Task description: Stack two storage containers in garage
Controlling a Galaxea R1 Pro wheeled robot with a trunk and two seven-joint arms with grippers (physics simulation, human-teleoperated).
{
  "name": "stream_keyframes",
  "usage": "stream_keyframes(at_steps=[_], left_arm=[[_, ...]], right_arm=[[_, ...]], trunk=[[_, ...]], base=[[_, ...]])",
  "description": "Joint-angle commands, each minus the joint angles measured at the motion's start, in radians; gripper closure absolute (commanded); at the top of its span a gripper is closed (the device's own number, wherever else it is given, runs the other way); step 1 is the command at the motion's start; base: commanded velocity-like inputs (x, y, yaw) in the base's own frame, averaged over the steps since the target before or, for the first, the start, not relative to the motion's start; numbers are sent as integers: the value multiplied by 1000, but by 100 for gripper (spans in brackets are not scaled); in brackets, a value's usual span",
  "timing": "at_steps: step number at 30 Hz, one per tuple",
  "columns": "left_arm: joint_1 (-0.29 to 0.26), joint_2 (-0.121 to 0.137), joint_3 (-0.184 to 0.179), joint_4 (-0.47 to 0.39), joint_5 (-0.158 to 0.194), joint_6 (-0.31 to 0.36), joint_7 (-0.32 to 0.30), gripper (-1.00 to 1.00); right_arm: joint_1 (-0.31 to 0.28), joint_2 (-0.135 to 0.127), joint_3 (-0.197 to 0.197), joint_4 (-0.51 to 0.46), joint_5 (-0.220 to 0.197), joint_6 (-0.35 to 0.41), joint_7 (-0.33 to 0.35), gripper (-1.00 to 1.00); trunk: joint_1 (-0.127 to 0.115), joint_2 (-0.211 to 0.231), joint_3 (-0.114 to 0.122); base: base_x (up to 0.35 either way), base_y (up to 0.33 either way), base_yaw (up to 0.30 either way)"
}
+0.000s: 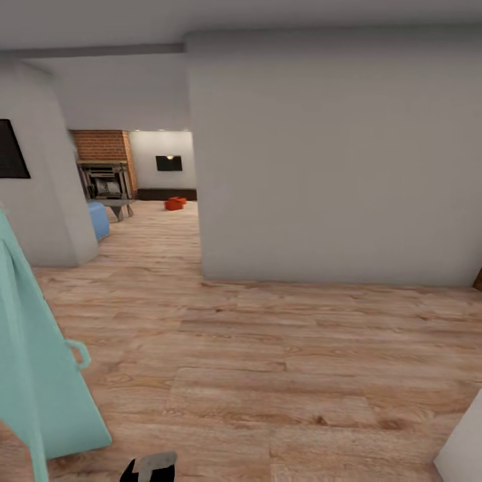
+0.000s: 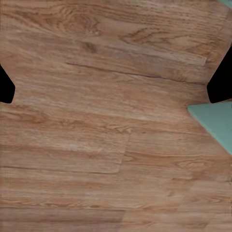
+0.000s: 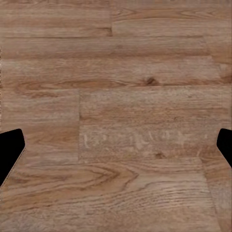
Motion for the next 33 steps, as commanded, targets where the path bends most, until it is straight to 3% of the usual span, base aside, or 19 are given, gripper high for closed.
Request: stream_keyframes(at_steps=[1,33], left_arm=[[-1,0,-9,1,10,-4,4,-100],[-1,0,-9,1,10,-4,4,-100]], right_arm=[[-1,0,4,0,0,-2,-7,-100],[-1,0,4,0,2,-1,-6,-100]], trunk=[[1,-1,-1],[1,-1,-4]], base=[[311,0,199],[311,0,49]])
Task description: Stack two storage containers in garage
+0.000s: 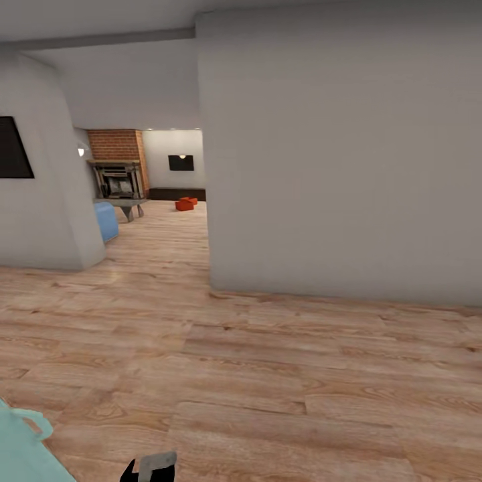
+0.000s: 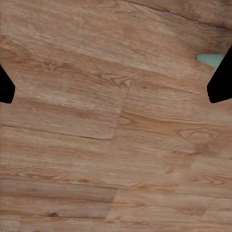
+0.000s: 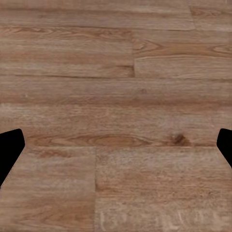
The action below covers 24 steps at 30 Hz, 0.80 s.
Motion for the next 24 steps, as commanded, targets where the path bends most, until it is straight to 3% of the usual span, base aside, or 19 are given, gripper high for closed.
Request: stream_keyframes(at_steps=[1,10,24], left_arm=[[-1,0,-9,1,10,-4,4,-100],[-1,0,-9,1,10,-4,4,-100],[-1,0,-9,1,9,-4,4,-100]], right_arm=[[-1,0,4,1,0,-2,-7,-100],[-1,0,4,1,0,-2,-7,-100],[-1,0,4,1,0,-3,-7,-100]], trunk=[[1,-1,-1],[1,-1,-1],[1,-1,-1]], base=[[311,0,5],[311,0,145],[319,-12,52]])
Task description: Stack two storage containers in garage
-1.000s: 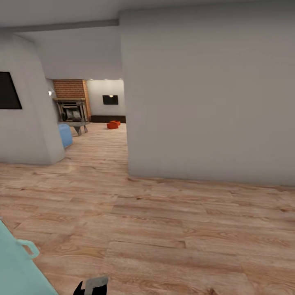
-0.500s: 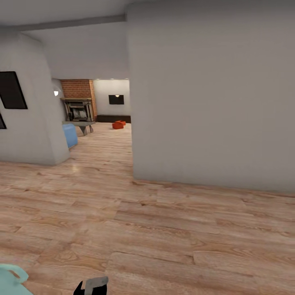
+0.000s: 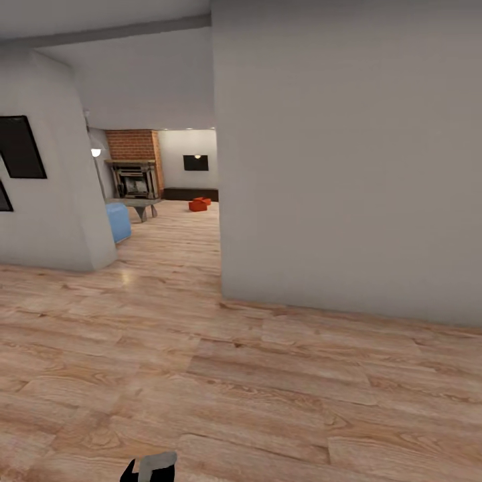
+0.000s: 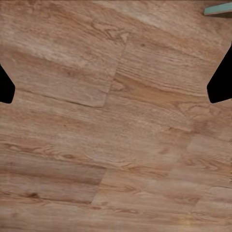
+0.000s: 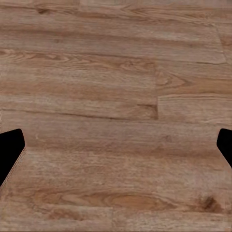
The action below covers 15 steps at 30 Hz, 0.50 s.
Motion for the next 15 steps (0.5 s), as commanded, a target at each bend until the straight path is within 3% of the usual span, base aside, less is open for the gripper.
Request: stream_keyframes(at_steps=[1,15], left_arm=[[-1,0,-9,1,9,-4,4,-100],[-1,0,-10,1,9,-4,4,-100]], right_arm=[[-1,0,5,0,0,-2,-7,-100],[-1,0,5,0,0,0,-8,-100]], trunk=[[1,-1,-1],[1,-1,-1]], base=[[336,-100,213],[336,-133,256]])
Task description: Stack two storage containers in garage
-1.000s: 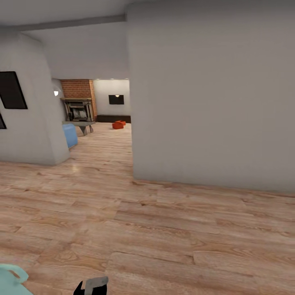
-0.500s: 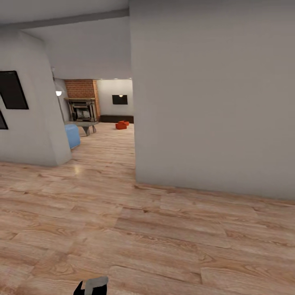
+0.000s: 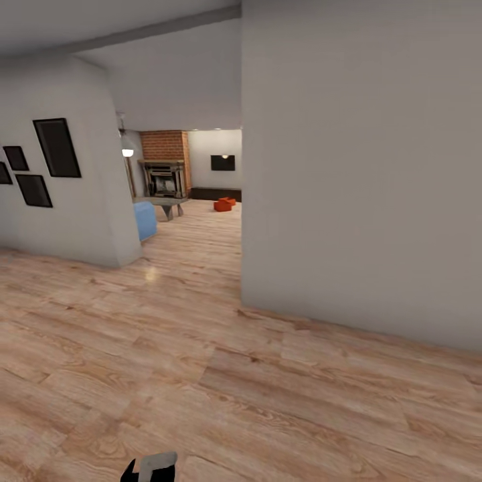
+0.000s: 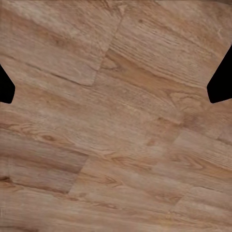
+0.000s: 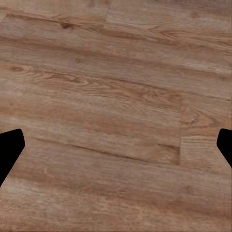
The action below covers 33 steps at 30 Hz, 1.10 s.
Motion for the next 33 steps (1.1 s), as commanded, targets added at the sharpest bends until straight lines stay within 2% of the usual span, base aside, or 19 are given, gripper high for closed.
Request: stream_keyframes(at_steps=[1,33], left_arm=[[-1,0,-9,1,10,-4,4,-100],[-1,-1,-9,1,10,-4,1,-100]], right_arm=[[0,0,5,0,0,-2,-7,-100],[0,0,5,1,0,-1,-6,-100]], trunk=[[1,-1,-1],[1,-1,-1]], base=[[336,-54,263],[340,-4,256]])
